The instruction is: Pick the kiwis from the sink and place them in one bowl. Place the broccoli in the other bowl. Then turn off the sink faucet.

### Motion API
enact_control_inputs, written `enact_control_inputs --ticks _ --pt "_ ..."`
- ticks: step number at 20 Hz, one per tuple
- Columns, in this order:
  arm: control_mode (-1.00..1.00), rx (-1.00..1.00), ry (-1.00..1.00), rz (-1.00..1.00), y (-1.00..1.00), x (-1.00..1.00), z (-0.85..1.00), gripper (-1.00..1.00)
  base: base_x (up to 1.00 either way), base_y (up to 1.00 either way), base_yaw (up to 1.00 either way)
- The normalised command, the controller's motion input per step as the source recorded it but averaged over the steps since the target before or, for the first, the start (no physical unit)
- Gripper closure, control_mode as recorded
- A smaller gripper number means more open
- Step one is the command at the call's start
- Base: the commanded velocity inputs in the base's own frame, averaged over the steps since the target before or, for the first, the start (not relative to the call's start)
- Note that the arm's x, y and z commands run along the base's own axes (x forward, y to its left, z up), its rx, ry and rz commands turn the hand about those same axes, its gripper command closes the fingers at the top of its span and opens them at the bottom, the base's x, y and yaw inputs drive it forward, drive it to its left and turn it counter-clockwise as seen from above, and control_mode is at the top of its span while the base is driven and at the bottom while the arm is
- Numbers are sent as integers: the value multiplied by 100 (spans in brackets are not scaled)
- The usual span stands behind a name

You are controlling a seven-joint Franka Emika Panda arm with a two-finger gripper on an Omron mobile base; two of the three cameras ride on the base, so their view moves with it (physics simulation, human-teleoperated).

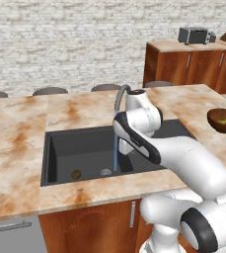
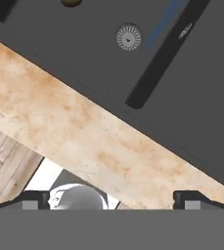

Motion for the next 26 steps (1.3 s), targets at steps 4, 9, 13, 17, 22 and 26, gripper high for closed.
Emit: enact_control_inputs --ticks 4,9,13,17,22,26 --pt "-100 18 -40 22 81 0 0 -100 0 0 0" --pt "-100 14 -53 17 65 0 0 -100 0 0 0" --pt "-100 9 -35 9 74 0 0 -100 0 0 0" --pt "-100 0 -14 4 71 0 2 -100 0 0 0" --pt "-100 9 8 -1 23 -2 67 -100 0 0 0" --pt "-100 15 23 -3 1 0 92 -100 0 0 0"
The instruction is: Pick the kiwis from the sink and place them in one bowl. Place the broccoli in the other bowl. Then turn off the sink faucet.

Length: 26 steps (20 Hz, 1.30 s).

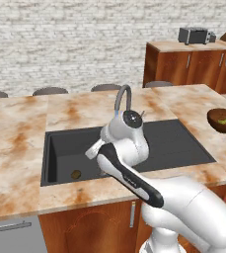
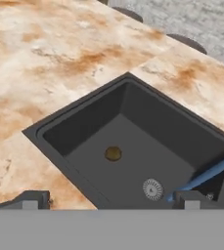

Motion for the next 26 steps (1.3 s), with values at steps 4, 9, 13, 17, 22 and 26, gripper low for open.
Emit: enact_control_inputs --ticks 4,9,13,17,22,26 --pt "-100 -4 41 0 5 0 16 -100 0 0 0" --pt "-100 -5 47 0 3 0 -5 -100 0 0 0" --pt "-100 0 23 0 -1 0 -10 -100 0 0 0" --pt "-100 0 5 -23 10 0 -24 -100 0 0 0" --pt "-100 1 -2 -55 23 -3 -14 -100 0 0 0" --pt "-100 9 -5 -52 8 -3 -1 -100 0 0 0"
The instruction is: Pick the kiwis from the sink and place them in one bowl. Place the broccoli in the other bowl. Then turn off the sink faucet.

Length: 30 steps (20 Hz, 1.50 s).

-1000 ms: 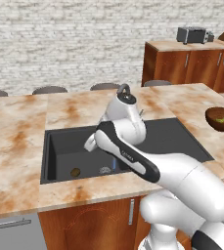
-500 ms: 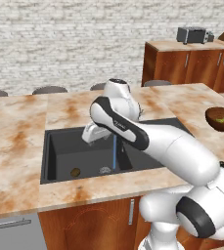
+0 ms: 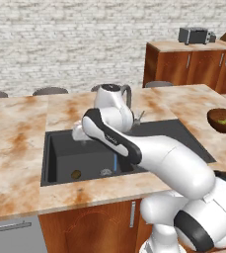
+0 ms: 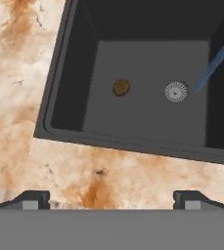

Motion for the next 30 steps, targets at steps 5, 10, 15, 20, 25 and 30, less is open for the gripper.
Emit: enact_control_inputs --ticks 5,10,15,20,25,30 --pt "-100 19 1 -43 -3 -3 0 -100 0 0 0" --pt "-100 18 18 -17 -5 3 0 -100 0 0 0" --pt "-100 0 11 0 0 17 0 -100 0 0 0" --pt "-100 0 0 5 0 3 0 -100 0 0 0" --pt "-100 0 0 3 0 2 -11 -100 0 0 0" --pt "-100 -3 0 0 0 14 -27 -100 0 0 0"
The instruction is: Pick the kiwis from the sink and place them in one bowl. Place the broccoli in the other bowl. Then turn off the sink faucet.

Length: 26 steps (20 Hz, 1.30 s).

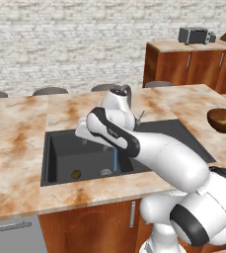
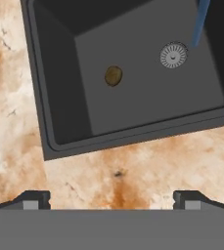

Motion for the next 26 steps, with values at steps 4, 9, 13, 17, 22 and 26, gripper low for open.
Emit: enact_control_inputs --ticks 4,9,13,17,22,26 --pt "-100 -1 -3 0 0 7 -23 -100 0 0 0" --pt "-100 0 0 0 0 14 -16 -100 0 0 0" --pt "-100 0 0 0 0 27 -14 -100 0 0 0" --pt "-100 0 0 0 0 20 -22 -100 0 0 0" --pt "-100 -1 0 0 0 21 -28 -100 0 0 0" --pt "-100 -1 1 0 0 23 -33 -100 0 0 0"
